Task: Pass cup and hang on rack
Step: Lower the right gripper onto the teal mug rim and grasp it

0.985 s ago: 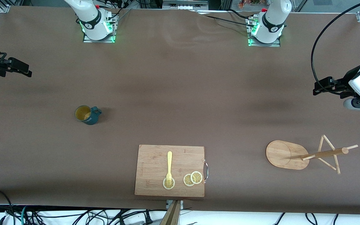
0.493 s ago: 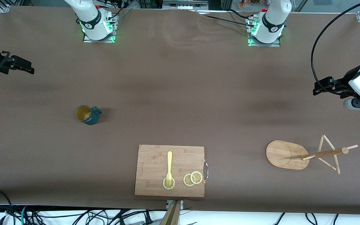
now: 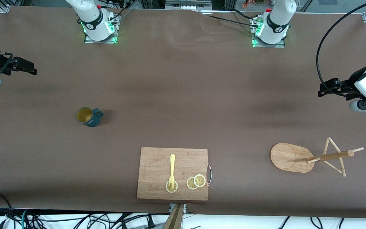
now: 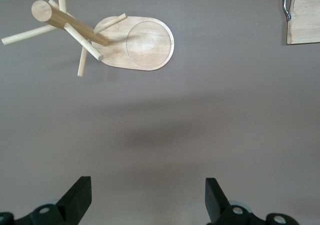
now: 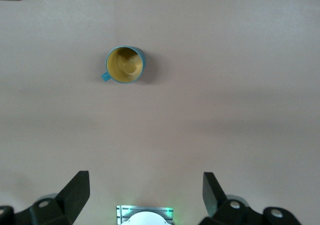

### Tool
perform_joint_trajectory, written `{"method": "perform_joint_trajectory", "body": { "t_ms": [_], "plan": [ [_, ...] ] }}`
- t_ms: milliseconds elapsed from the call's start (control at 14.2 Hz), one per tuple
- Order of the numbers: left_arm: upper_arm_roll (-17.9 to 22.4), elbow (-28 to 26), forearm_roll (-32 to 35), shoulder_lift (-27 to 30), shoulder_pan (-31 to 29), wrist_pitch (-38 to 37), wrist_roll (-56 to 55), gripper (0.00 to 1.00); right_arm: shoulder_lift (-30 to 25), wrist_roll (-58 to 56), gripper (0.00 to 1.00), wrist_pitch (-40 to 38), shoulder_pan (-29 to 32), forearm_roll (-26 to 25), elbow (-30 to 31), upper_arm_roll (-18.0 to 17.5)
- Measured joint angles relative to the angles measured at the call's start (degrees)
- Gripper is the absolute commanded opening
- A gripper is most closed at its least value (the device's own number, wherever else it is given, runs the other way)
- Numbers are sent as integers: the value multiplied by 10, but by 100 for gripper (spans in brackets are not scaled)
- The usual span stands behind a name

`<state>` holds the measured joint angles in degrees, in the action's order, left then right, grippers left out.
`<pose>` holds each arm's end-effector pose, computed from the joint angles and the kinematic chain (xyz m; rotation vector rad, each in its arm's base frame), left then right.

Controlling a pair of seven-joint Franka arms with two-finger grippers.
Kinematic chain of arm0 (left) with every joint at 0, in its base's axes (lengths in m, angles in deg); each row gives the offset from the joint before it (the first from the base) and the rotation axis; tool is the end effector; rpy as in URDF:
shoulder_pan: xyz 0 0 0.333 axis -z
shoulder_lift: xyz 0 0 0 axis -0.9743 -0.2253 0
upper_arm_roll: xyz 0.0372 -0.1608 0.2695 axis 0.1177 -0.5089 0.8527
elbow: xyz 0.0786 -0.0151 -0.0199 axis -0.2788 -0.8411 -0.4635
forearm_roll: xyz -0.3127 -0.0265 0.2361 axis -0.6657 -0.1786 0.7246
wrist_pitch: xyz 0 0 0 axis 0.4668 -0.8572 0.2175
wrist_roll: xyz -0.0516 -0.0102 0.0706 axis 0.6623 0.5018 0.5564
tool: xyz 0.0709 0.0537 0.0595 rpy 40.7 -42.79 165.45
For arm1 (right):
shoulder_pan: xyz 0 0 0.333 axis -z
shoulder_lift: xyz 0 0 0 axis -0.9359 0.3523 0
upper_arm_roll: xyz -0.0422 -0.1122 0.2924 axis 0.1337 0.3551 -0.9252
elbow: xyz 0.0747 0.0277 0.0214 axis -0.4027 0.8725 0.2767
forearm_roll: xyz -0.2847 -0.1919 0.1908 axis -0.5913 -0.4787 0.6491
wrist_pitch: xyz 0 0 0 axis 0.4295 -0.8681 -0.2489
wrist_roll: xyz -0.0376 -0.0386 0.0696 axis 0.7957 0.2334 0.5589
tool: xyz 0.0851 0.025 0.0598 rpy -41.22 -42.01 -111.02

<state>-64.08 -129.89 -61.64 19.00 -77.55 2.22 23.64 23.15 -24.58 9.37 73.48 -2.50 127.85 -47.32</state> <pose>0.6099 -0.0105 0.5801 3.1083 -0.1258 -0.1772 0.5450 -0.0350 0.5629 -3.1186 -0.0615 0.2774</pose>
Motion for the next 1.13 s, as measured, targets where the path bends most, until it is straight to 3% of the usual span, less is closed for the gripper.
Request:
{"method": "perform_joint_trajectory", "body": {
  "t_ms": [422,633,844,1126],
  "plan": [
    [0,0,0,0,0,0,0,100,41,-170,100,37,-4,-1,8,0],
    [0,0,0,0,0,0,0,100,59,-237,100,138,-5,-5,49,-1],
    [0,1,0,0,0,0,0,100,61,-246,99,267,-12,-35,121,-10],
    [0,1,0,0,0,0,0,100,80,-246,98,448,-16,-41,217,-15]
  ]
}}
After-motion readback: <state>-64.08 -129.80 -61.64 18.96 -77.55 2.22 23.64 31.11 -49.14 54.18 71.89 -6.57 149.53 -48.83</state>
